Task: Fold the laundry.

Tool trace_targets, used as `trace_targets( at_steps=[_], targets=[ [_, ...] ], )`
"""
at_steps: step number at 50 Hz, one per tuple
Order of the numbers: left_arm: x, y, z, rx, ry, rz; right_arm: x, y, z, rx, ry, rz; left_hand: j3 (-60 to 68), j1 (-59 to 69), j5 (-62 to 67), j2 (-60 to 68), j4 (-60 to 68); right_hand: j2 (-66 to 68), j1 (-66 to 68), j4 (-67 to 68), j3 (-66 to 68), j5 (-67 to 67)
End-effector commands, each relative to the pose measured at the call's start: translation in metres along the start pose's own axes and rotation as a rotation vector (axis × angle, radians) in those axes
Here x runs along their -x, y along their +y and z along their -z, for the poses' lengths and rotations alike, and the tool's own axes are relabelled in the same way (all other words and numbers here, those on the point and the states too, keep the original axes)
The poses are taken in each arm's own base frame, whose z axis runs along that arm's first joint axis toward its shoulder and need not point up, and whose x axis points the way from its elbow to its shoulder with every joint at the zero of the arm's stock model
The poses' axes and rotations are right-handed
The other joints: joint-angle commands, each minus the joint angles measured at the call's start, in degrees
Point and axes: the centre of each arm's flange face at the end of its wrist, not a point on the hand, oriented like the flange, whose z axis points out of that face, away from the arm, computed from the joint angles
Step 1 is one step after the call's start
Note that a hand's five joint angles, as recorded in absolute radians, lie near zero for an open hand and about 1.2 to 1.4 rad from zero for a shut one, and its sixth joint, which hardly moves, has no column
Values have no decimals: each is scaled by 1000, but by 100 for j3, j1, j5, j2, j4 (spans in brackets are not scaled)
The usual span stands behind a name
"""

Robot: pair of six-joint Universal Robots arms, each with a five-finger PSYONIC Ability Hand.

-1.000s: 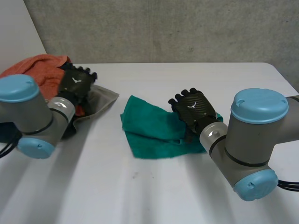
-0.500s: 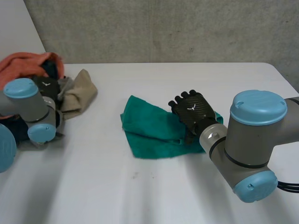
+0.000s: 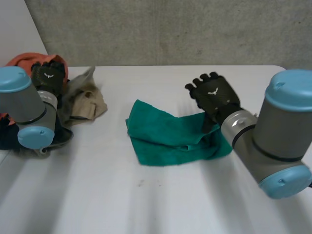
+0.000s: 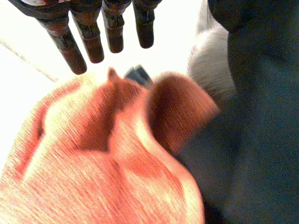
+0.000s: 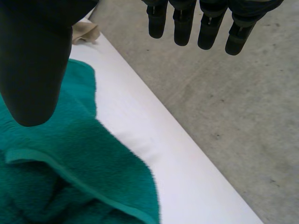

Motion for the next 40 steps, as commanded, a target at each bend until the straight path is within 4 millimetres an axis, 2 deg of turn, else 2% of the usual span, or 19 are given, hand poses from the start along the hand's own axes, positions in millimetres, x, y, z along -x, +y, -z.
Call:
trace_targets(
  at_steps=[1, 4, 5, 8, 9, 11, 12, 15, 17, 20, 24, 27, 30, 31, 32, 33, 35, 37, 40],
  targets=[
    [-17, -51, 60, -96, 192, 123, -35, -10, 7, 89, 35, -14, -216, -132, -153, -156, -157, -190, -306, -195, -189, -255],
    [-29, -62, 82, -117, 283, 152, -46, -7, 13, 174, 30, -34, -183, -99, -119, -122, -123, -22, -138, -27, -21, -86],
    [-41, -66, 96, -124, 352, 169, -49, -5, 14, 197, 26, -39, -149, -65, -86, -89, -90, 45, -71, 40, 46, -19],
    [-60, -70, 116, -128, 452, 188, -58, 3, 18, 269, 24, -56, 35, 119, 99, 96, 95, 298, 181, 293, 298, 233],
    [-72, -71, 128, -127, 510, 191, -60, 7, 18, 285, 26, -61, 136, 220, 199, 196, 195, 448, 332, 443, 449, 384],
    [-82, -73, 137, -131, 556, 190, -63, 17, 17, 315, 27, -75, 137, 221, 201, 198, 196, 634, 517, 629, 635, 569],
    [-94, -69, 143, -124, 592, 184, -63, 21, 16, 324, 25, -77, 187, 271, 250, 247, 246, 668, 551, 663, 669, 603],
    [-116, -54, 146, -85, 646, 170, -58, 39, 8, 347, 16, -85, 271, 355, 335, 332, 330, 668, 552, 663, 669, 604],
    [-139, -41, 146, -57, 690, 154, -55, 49, 1, 342, 15, -86, 322, 406, 385, 382, 381, 668, 552, 663, 669, 604],
    [-160, -39, 143, -68, 714, 149, -58, 66, -13, 312, 36, -88, 556, 640, 619, 616, 615, 652, 535, 647, 653, 587],
    [-177, -36, 133, -83, 717, 151, -59, 86, -28, 278, 24, -100, 908, 992, 971, 968, 967, 652, 535, 647, 653, 587],
    [-183, -36, 125, -97, 712, 151, -50, 102, -38, 281, -20, -123, 1548, 1632, 1611, 1608, 1607, 652, 535, 647, 653, 587],
    [-189, -36, 116, -110, 702, 157, -44, 114, -45, 295, -44, -168, 4350, 4433, 4413, 4410, 4409, 935, 819, 930, 936, 871],
    [-191, -37, 115, -118, 700, 157, -43, 116, -46, 297, -46, -181, 5974, 6058, 6038, 6035, 6033, 1421, 1304, 1415, 1421, 1356],
    [-190, -39, 114, -122, 697, 158, -42, 118, -47, 300, -50, -194, 6655, 6738, 6718, 6715, 6714, 2175, 2058, 2170, 2176, 2110],
    [-189, -39, 113, -123, 693, 160, -42, 120, -49, 300, -46, -218, 6661, 6745, 6725, 6722, 6720, 4181, 4064, 4176, 4182, 4116],
    [-190, -42, 115, -126, 688, 159, -43, 118, -51, 294, -41, -239, 6661, 6745, 6725, 6722, 6721, 6676, 6560, 6671, 6677, 6612],
    [-187, -46, 115, -128, 673, 161, -49, 113, -52, 277, -15, -259, 6661, 6745, 6725, 6722, 6721, 6769, 6652, 6764, 6769, 6704],
    [-158, -81, 114, -183, 597, 190, -62, 104, -51, 248, 17, -265, 6661, 6745, 6725, 6722, 6721, 6769, 6652, 6764, 6769, 6704]
  ],
)
